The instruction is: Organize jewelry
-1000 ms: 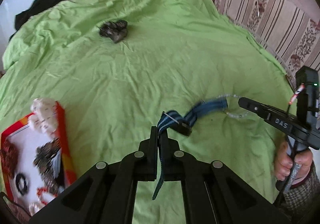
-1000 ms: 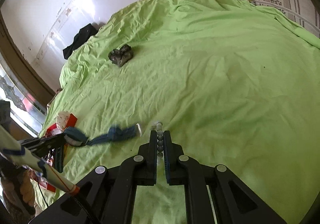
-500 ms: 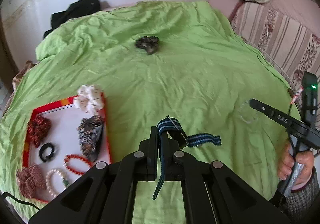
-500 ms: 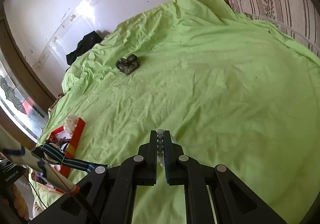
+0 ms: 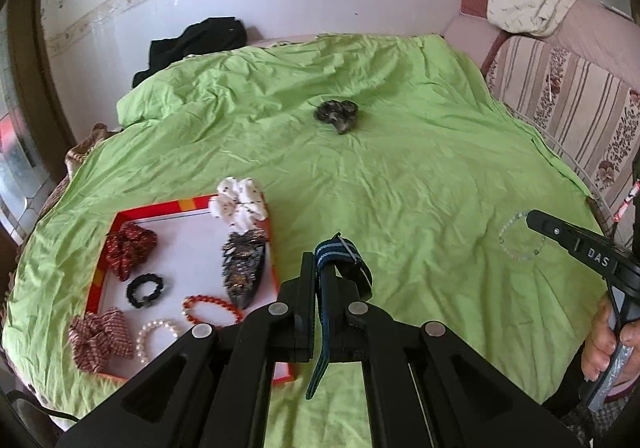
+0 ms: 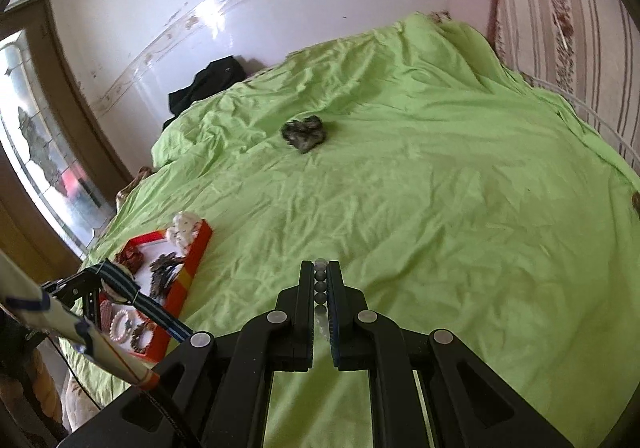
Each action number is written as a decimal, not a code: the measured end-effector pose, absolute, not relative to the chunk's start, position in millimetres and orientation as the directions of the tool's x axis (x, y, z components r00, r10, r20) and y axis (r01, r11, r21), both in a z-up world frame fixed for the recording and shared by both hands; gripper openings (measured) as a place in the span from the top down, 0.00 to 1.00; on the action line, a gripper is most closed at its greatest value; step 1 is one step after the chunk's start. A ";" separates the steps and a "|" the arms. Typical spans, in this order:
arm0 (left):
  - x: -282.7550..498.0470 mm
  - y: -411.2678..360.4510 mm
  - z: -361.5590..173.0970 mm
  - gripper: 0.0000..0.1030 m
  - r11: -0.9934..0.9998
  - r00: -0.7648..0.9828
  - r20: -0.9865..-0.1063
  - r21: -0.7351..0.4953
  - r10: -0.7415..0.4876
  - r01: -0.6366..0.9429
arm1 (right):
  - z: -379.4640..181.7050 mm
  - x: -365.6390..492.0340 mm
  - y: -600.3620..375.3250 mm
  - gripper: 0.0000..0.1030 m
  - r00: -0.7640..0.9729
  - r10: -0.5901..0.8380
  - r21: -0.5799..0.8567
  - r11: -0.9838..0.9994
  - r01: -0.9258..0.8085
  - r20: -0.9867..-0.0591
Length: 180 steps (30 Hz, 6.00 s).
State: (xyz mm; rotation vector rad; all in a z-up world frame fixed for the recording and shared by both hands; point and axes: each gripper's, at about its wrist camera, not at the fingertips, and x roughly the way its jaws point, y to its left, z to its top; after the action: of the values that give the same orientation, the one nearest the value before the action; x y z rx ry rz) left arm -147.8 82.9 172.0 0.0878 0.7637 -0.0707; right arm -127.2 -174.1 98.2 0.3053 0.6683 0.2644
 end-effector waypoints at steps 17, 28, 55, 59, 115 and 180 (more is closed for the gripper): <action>-170.7 129.4 182.0 0.98 0.999 0.747 -0.663 0.034 0.041 -0.025 | 123.9 -145.5 -117.8 0.94 0.738 0.363 0.278 0.929 -0.243 -0.568; -181.0 144.9 183.0 0.98 0.998 0.759 -0.649 0.024 0.056 -0.052 | 130.0 -147.3 -92.9 0.94 0.723 0.380 0.245 0.925 -0.290 -0.577; -141.7 262.2 207.9 0.98 0.991 0.767 -0.642 -0.107 -0.003 -0.086 | 166.3 -126.1 41.9 0.94 0.602 0.545 0.205 0.816 -0.540 -0.584; -122.4 273.8 208.5 0.98 0.991 0.773 -0.634 -0.111 -0.009 -0.079 | 166.1 -117.4 70.2 0.94 0.575 0.569 0.207 0.793 -0.573 -0.587; 7.7 326.8 90.7 0.60 0.971 0.643 -0.751 -0.234 -0.148 -0.050 | 46.7 -9.8 161.3 0.71 0.407 0.531 0.291 0.805 -0.518 -0.743; -246.4 266.8 130.2 0.00 0.898 0.671 -0.638 0.077 0.378 -0.433 | 47.9 -180.4 76.0 0.31 0.595 0.214 0.046 0.958 -0.284 -0.775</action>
State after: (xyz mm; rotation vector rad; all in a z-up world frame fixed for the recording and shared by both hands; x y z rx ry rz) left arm -246.4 266.8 130.2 -0.0829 0.6996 0.4577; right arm -180.4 76.0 47.9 -0.0850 0.8883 0.2892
